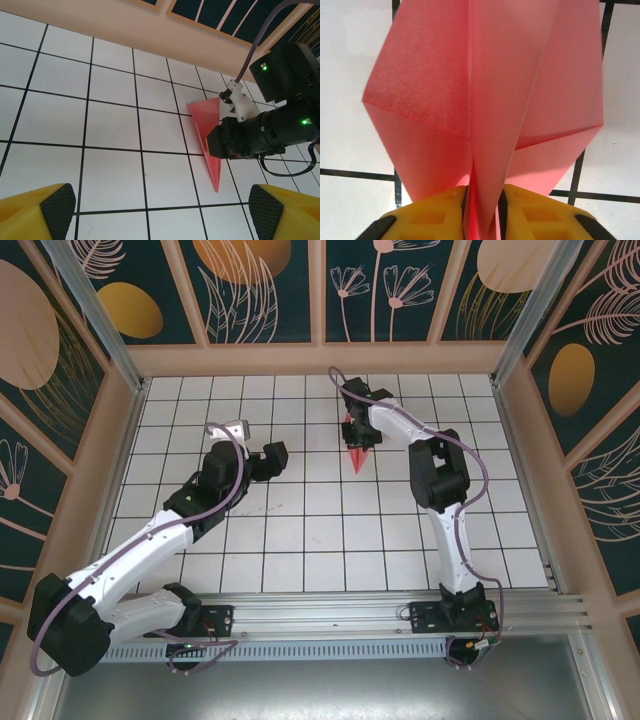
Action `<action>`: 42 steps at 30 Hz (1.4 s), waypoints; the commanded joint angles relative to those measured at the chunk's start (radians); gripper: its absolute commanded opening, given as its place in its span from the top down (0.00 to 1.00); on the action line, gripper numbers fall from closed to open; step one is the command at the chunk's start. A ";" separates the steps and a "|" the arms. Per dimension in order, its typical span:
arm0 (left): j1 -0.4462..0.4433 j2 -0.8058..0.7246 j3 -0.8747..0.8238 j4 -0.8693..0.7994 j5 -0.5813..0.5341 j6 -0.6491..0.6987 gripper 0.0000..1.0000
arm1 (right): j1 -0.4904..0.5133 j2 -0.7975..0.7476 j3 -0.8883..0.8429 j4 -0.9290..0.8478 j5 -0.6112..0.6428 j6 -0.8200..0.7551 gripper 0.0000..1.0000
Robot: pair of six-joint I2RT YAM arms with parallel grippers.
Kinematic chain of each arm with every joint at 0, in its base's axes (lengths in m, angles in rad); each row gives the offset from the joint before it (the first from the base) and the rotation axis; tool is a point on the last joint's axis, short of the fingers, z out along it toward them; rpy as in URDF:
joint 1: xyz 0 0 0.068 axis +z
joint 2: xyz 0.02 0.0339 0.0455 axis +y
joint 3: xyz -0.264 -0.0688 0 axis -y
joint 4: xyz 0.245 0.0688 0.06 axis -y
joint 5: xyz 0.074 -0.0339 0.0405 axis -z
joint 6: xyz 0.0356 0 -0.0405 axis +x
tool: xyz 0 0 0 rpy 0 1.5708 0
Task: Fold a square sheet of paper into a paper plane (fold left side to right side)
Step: Place the paper plane at the top-center of the table, then reset both arms
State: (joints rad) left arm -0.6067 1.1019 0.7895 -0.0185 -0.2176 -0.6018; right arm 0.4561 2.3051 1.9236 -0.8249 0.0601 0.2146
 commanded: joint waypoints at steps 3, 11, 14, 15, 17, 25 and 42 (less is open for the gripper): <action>0.006 0.008 0.050 -0.028 0.006 0.018 0.05 | 0.003 -0.053 0.022 -0.065 0.019 -0.007 0.70; 0.042 0.021 0.050 0.004 0.074 -0.024 0.01 | 0.031 -0.228 -0.034 -0.092 0.063 0.011 0.58; 0.086 0.022 0.046 0.030 0.128 -0.046 0.01 | 0.040 -0.369 -0.125 -0.060 0.069 0.021 0.50; 0.109 0.023 0.046 0.036 0.146 -0.053 0.01 | 0.039 -0.436 -0.177 -0.028 0.063 0.023 0.46; 0.152 0.022 0.044 0.047 0.170 -0.059 0.01 | 0.035 -0.567 -0.297 0.063 0.060 0.019 0.38; 0.373 -0.027 -0.050 0.160 0.154 -0.070 0.01 | -0.120 -1.117 -0.939 0.607 0.076 0.013 0.07; 0.432 -0.047 -0.502 0.707 -0.373 0.407 0.02 | -0.455 -0.994 -1.548 1.596 0.108 -0.075 0.01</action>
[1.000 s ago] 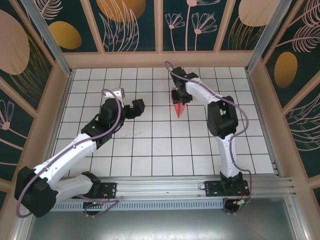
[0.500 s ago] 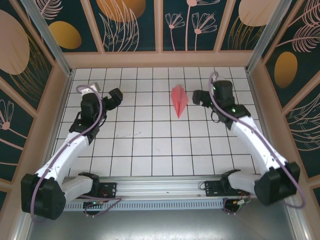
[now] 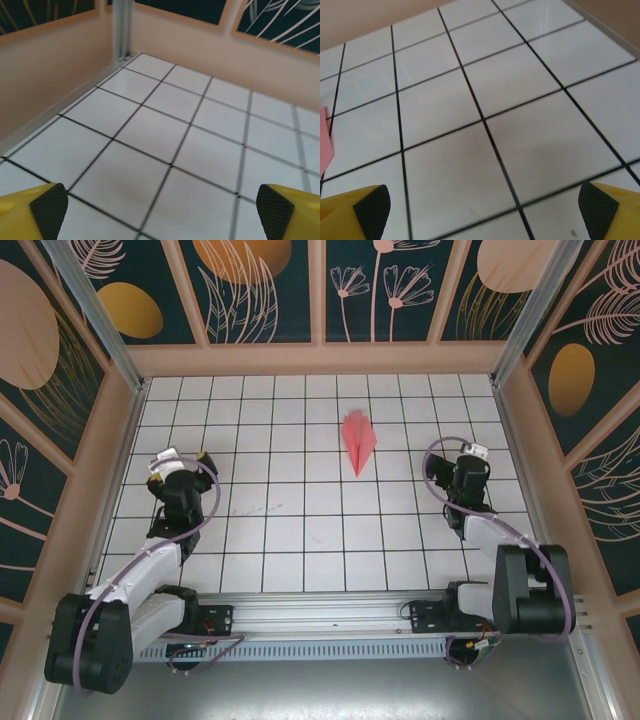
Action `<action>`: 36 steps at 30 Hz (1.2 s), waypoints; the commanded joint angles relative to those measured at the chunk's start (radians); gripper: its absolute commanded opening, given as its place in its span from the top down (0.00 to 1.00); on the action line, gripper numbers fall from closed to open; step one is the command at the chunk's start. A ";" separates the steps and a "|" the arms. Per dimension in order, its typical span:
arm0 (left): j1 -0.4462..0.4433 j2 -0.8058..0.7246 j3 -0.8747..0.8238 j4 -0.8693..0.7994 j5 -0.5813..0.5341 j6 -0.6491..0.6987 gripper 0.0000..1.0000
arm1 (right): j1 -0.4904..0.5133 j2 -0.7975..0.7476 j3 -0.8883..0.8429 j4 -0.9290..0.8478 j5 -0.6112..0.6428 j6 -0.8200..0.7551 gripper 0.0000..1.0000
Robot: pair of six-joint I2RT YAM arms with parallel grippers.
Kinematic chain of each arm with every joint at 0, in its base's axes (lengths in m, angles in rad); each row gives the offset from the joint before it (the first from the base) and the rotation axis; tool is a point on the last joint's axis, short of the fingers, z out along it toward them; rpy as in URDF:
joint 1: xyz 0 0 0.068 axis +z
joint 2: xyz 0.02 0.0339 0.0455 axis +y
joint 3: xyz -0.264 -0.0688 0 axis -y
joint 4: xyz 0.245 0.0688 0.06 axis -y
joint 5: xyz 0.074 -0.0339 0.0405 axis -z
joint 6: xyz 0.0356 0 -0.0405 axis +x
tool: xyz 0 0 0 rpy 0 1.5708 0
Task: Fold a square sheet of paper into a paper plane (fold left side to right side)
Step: Reset both arms
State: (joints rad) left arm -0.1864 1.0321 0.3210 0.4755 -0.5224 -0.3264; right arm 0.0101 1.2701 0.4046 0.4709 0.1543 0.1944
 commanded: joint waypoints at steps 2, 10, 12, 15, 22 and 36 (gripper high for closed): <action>0.022 0.056 -0.050 0.253 -0.041 0.160 0.02 | -0.007 0.096 -0.036 0.382 0.010 -0.122 0.01; 0.061 0.207 -0.140 0.614 0.192 0.270 0.01 | -0.018 0.237 -0.163 0.735 -0.090 -0.181 0.01; 0.064 0.252 -0.160 0.705 0.229 0.294 0.02 | -0.025 0.274 -0.191 0.825 -0.097 -0.176 0.01; 0.076 0.308 -0.154 0.766 0.291 0.323 0.02 | -0.045 0.273 -0.180 0.793 -0.134 -0.167 0.01; 0.125 0.467 -0.182 0.957 0.340 0.296 0.02 | -0.045 0.270 -0.177 0.783 -0.134 -0.166 0.01; 0.157 0.491 -0.099 0.830 0.307 0.245 0.01 | -0.038 0.271 -0.173 0.776 -0.134 -0.179 0.01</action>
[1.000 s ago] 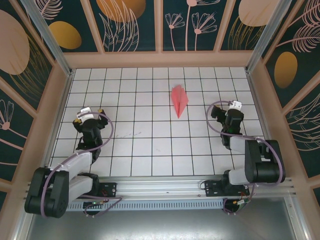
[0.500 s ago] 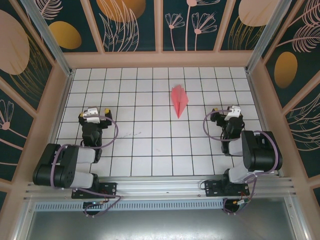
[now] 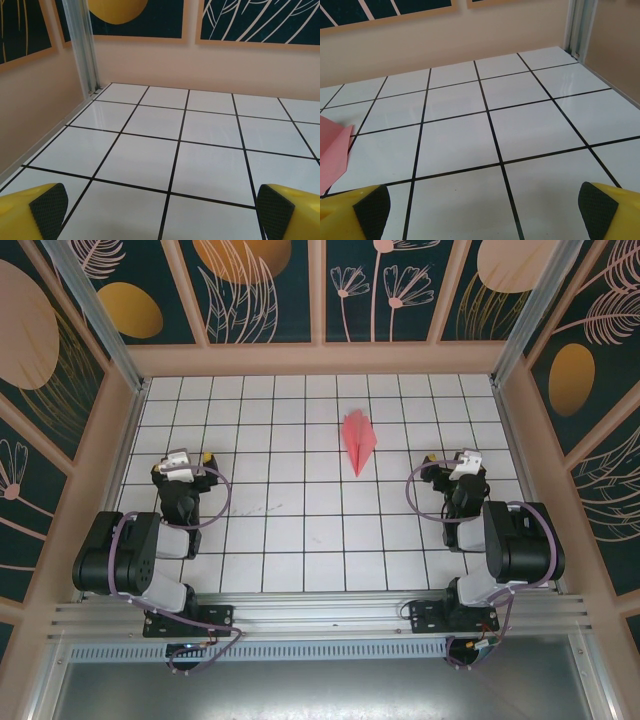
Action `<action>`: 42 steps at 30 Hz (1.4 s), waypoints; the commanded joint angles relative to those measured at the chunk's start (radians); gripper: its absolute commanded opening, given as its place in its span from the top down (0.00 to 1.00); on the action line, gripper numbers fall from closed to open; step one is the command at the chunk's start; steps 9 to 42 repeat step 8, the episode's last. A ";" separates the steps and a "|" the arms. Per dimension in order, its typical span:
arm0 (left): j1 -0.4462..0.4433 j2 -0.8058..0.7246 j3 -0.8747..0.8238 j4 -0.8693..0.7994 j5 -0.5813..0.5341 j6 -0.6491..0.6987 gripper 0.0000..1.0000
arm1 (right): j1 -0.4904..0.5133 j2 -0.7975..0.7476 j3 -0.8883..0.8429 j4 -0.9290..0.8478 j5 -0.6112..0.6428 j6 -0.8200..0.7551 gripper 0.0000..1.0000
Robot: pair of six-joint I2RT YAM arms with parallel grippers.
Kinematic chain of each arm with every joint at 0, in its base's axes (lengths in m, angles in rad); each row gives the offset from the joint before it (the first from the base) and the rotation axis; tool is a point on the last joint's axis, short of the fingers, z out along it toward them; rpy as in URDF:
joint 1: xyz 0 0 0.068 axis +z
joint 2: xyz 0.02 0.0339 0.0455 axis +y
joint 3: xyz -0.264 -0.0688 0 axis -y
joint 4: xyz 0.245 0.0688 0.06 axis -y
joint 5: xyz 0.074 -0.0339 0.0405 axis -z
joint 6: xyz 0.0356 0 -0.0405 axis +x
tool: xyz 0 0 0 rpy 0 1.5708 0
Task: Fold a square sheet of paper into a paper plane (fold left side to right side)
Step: Reset both arms
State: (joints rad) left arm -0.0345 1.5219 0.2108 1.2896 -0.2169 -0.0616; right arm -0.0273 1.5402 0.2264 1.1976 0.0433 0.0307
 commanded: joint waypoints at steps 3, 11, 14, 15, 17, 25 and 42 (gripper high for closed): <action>0.005 0.001 0.012 0.014 0.002 -0.020 0.01 | -0.001 0.001 0.005 0.048 -0.023 -0.015 0.01; 0.005 0.000 0.012 0.015 0.002 -0.020 0.01 | -0.002 0.000 0.005 0.048 -0.023 -0.015 0.01; 0.005 0.000 0.012 0.015 0.002 -0.020 0.01 | -0.002 0.000 0.005 0.048 -0.023 -0.015 0.01; 0.005 0.000 0.012 0.015 0.002 -0.020 0.01 | -0.002 0.000 0.005 0.048 -0.023 -0.015 0.01; 0.005 0.000 0.012 0.015 0.002 -0.020 0.01 | -0.002 0.000 0.005 0.048 -0.023 -0.015 0.01; 0.005 0.000 0.012 0.015 0.002 -0.020 0.01 | -0.002 0.000 0.005 0.048 -0.023 -0.015 0.01; 0.005 0.000 0.012 0.015 0.002 -0.020 0.01 | -0.002 0.000 0.005 0.048 -0.023 -0.015 0.01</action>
